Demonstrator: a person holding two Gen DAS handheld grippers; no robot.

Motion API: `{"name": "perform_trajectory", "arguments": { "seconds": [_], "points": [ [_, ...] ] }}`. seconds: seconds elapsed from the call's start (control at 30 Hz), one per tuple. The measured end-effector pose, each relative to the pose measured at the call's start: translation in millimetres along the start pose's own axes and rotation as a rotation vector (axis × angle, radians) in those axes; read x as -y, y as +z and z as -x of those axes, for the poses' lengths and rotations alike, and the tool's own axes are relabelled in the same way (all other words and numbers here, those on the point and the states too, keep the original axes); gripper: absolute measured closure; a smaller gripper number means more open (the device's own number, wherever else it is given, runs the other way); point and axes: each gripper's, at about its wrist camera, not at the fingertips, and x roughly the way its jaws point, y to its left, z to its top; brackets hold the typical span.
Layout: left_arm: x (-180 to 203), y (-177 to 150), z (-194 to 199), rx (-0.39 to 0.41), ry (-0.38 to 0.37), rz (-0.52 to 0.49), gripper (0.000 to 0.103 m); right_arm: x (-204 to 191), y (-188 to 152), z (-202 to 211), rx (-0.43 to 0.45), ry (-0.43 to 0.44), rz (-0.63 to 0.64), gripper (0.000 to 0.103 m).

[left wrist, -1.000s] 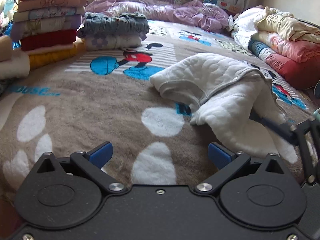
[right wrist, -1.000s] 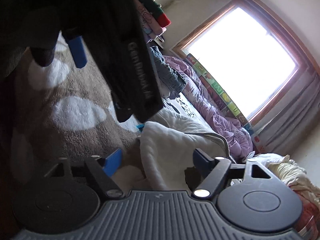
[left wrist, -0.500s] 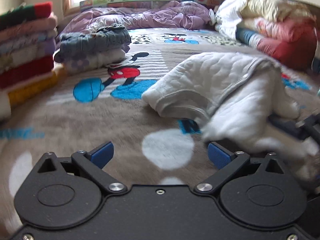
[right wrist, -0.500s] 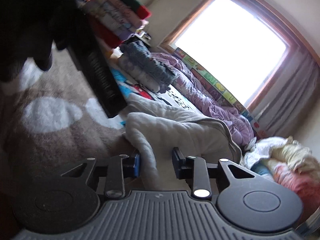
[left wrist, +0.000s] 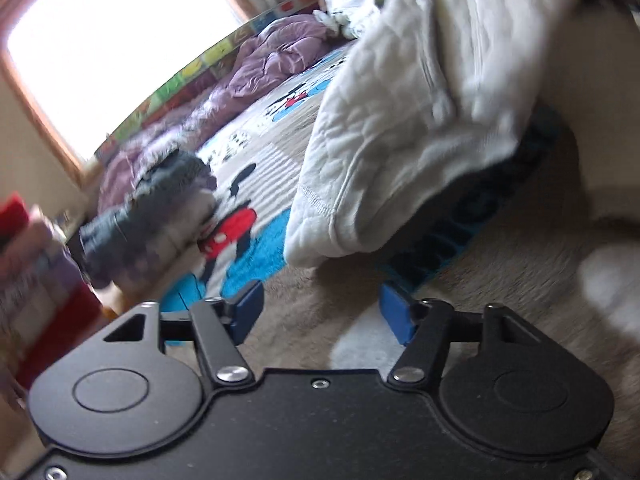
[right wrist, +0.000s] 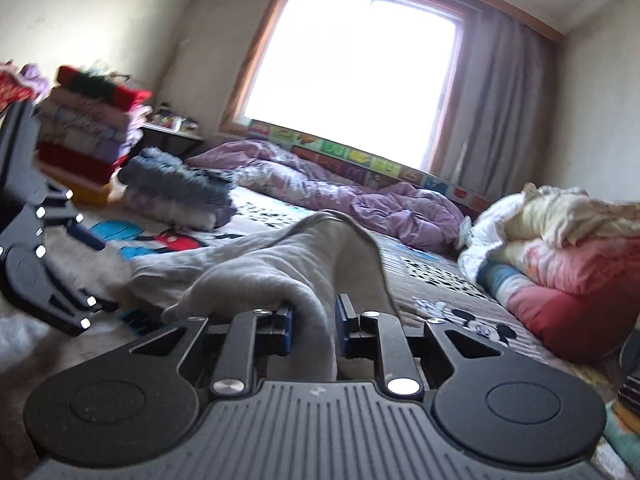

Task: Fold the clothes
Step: 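Grasp the white quilted sweatshirt with the right tool while the left tool grasps it too, then lift the sweatshirt with both tools and spread it flat on the blanket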

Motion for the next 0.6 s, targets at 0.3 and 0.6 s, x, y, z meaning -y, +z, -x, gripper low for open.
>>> {"name": "perform_trajectory", "arguments": {
  "seconds": [0.3,0.6],
  "points": [
    [12,6,-13,0.106,0.102,-0.161,0.057,44,-16,-19,-0.050,-0.066,-0.167,0.084],
    [0,31,0,0.156,0.156,-0.043,0.095,46,-17,-7,-0.006,-0.085,-0.197,0.086]
  ]
}}
